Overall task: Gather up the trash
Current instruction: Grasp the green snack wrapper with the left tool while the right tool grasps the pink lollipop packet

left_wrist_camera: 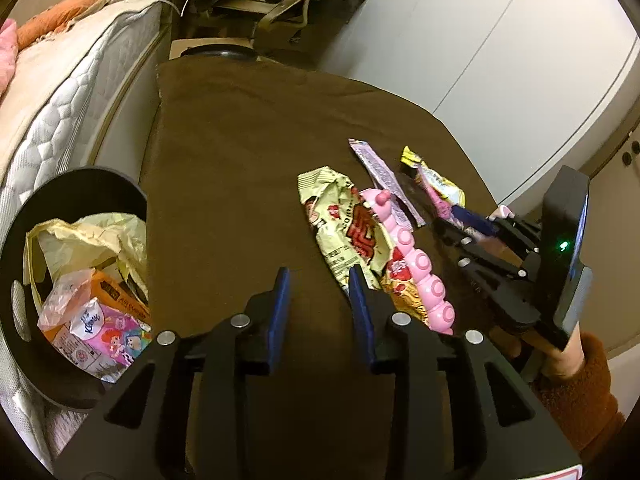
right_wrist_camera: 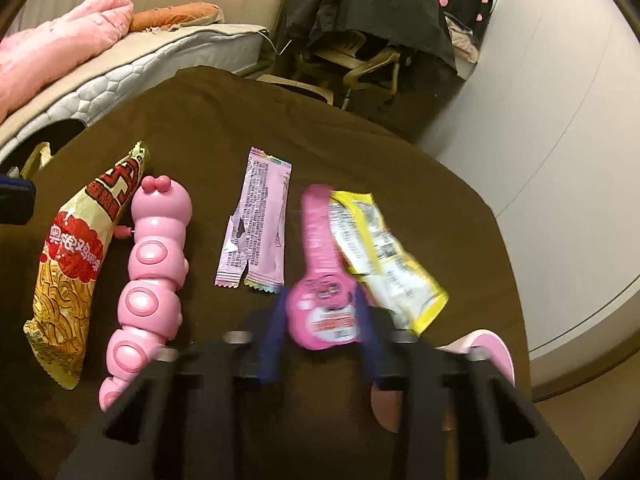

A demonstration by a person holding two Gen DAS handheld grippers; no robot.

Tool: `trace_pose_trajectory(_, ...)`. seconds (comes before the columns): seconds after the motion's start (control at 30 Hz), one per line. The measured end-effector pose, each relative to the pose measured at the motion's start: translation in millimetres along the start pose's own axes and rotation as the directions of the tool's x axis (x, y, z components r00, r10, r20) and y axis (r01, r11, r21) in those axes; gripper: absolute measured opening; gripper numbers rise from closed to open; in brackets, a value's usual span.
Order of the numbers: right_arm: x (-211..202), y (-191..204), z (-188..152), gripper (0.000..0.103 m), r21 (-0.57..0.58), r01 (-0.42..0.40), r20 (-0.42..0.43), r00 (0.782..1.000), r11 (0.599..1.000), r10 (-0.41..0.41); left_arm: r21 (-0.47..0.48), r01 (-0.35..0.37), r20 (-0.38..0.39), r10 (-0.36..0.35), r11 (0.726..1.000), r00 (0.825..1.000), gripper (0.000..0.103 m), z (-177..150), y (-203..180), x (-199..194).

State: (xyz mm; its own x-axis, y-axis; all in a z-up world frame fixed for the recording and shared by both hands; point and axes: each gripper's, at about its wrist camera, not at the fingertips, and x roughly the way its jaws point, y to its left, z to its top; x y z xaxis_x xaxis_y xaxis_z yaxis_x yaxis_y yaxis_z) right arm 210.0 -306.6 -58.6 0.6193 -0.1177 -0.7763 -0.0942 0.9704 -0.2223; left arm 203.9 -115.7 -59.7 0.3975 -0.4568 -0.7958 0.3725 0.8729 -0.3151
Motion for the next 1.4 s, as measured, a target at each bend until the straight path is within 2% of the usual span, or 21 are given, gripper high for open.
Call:
trace_pose_trajectory(0.1,-5.6,-12.4,-0.7,0.009,0.072,-0.069,0.003,0.998,0.995,0.069,-0.015,0.001,-0.003,-0.001,1.0,1.0,0.029,-3.2,3.8,-0.1)
trace_pose_trajectory(0.37,-35.3,-31.0,-15.2,0.007,0.202,-0.196,0.057,0.981,0.96,0.188,-0.034,0.006,-0.022,-0.007,0.999,1.0,0.029,-8.8,4.1,5.1)
trace_pose_trajectory(0.47,-39.5,-37.4,-26.5,0.008,0.276,-0.312,0.103,0.95,0.909,0.295,-0.031,0.009,-0.024,-0.009,0.999,1.0,0.03,-5.9,1.5,8.5)
trace_pose_trajectory(0.53,-33.5,-35.5,-33.8,0.014,0.302,-0.358,0.101,0.934,0.883,0.344,-0.028,0.012,-0.026,-0.013,1.0,1.0,0.031,-6.8,-1.2,10.0)
trace_pose_trajectory(0.6,-25.4,-32.7,-37.5,0.039,0.312,-0.321,0.081,0.947,0.894,0.312,-0.023,0.016,-0.03,-0.017,1.0,0.999,0.032,-6.1,-1.2,10.9)
trace_pose_trajectory(0.67,-20.3,-32.0,-39.7,0.044,0.325,-0.294,0.082,0.956,0.899,0.283,-0.016,0.016,-0.031,-0.016,1.0,0.999,0.033,-7.8,-2.1,10.5)
trace_pose_trajectory(0.77,-14.1,-35.5,-37.4,0.045,0.342,-0.242,0.084,0.97,0.908,0.227,-0.019,0.011,-0.025,-0.012,1.0,1.0,0.033,-11.0,-1.2,7.7)
trace_pose_trajectory(0.9,4.2,-42.5,-24.6,0.046,0.386,-0.212,0.055,0.977,0.898,0.207,-0.038,0.008,-0.02,-0.009,0.999,1.0,0.033,-11.7,5.7,6.4)
trace_pose_trajectory(1.0,15.7,-42.5,-18.2,0.046,0.377,-0.184,0.03,0.982,0.908,0.186,-0.043,0.009,-0.024,-0.01,0.999,1.0,0.033,-12.8,8.7,7.1)
trace_pose_trajectory(1.07,25.9,-44.2,-14.9,0.048,0.377,-0.183,0.006,0.981,0.908,0.195,-0.044,0.01,-0.025,-0.011,0.999,1.0,0.033,-14.1,10.4,6.9)
trace_pose_trajectory(1.1,26.2,-45.7,-13.6,0.051,0.369,-0.184,0.02,0.981,0.911,0.191,-0.044,0.01,-0.025,-0.011,0.999,1.0,0.033,-14.7,11.5,6.5)
trace_pose_trajectory(1.3,36.1,-42.5,-1.4,0.051,0.312,-0.152,-0.006,0.987,0.938,0.162,-0.056,0.005,-0.022,-0.006,0.998,1.0,0.033,-16.7,17.6,5.3)
trace_pose_trajectory(1.4,32.5,-50.7,-5.7,0.047,0.347,-0.179,0.014,0.983,0.921,0.186,-0.054,0.001,-0.022,-0.002,0.999,1.0,0.033,-15.7,17.2,4.8)
